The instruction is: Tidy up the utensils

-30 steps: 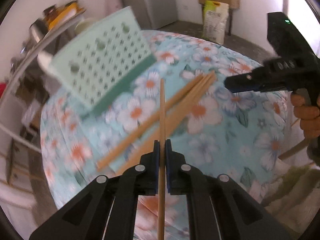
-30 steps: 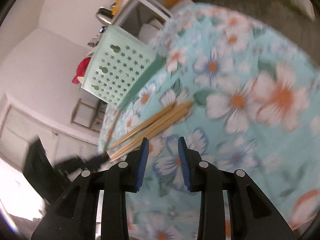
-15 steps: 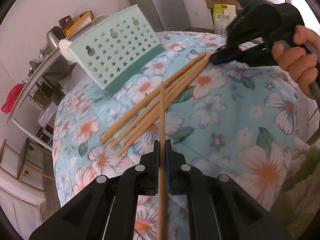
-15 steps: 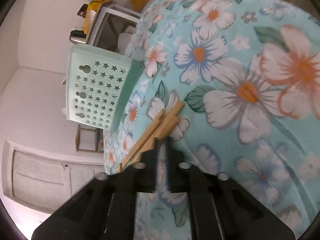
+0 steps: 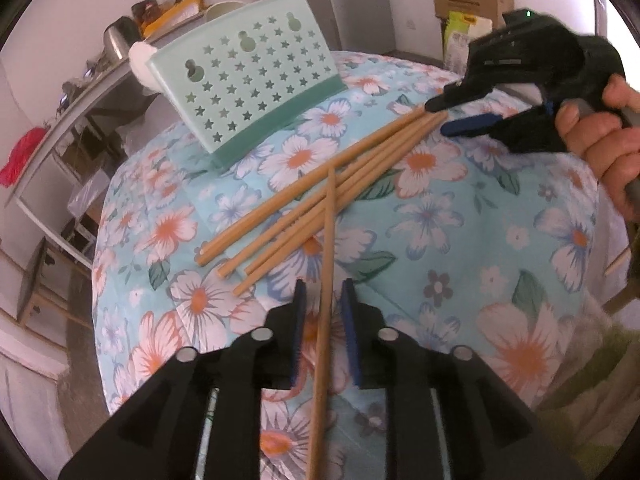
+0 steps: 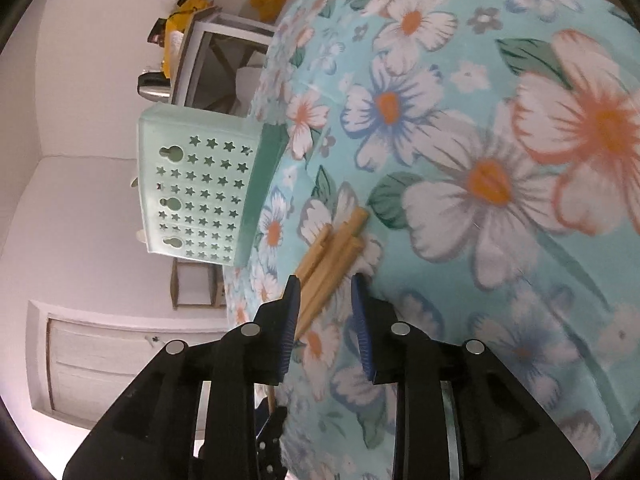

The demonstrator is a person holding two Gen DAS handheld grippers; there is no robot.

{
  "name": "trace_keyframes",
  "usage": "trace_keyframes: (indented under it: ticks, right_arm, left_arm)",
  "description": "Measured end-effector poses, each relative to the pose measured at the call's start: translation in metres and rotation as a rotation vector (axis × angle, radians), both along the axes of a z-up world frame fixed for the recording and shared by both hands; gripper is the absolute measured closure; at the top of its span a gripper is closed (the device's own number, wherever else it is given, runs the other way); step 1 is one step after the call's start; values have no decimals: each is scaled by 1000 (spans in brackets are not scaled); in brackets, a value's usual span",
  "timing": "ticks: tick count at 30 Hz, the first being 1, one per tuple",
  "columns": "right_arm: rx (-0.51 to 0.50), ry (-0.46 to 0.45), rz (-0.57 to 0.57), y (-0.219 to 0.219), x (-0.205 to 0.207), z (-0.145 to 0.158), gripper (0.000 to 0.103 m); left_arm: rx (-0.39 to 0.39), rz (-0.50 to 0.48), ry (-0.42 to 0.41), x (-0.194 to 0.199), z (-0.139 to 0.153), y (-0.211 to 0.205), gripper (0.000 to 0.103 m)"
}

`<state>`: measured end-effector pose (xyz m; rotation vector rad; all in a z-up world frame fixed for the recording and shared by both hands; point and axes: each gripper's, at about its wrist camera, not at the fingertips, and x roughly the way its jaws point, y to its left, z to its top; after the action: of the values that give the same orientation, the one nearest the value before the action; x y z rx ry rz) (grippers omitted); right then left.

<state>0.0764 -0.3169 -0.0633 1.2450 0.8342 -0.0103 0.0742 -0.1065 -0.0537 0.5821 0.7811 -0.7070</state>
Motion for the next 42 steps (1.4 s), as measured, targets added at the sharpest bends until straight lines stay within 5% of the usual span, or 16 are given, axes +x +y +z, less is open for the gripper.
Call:
trace_keyframes:
  ticks: [3,9,14,19,21,22,23,27,31,42]
  right_arm:
    - [2,27,-13,-1,0,-6,92]
    - [-12,10,-3,-5,-8,-2,103]
    - [-93,-9,16,-7,-18,10,103]
    - [-57,-13,86,-4,-9,13,100]
    - [-40,-9,104,0,-4,12,86]
    - [-33,-1,113,2,-2,10,69]
    - [-21,-1,120,5,2,7,66]
    - [27,14,110,9,18,-4,68]
    - [45,58,79,9,28,-17,92]
    - [-50,-3,83,7,13,14,92]
  left_arm:
    - [-23,26,19,3,3,0,81]
    - [-80,71,41,8,12,-6,81]
    - [-112,104,57,17,11,-13,81]
    - [-129,139,112,28,2,-13,81]
    - [-135,149,131,31,-4,-12,81]
    - [-140,152,136,32,-6,-12,81]
    - [-146,155,142,33,-7,-11,81]
    - [-144,156,153,34,-7,-11,83]
    - [-115,151,149,35,-6,-12,88]
    - [-103,161,154,36,-8,-11,90]
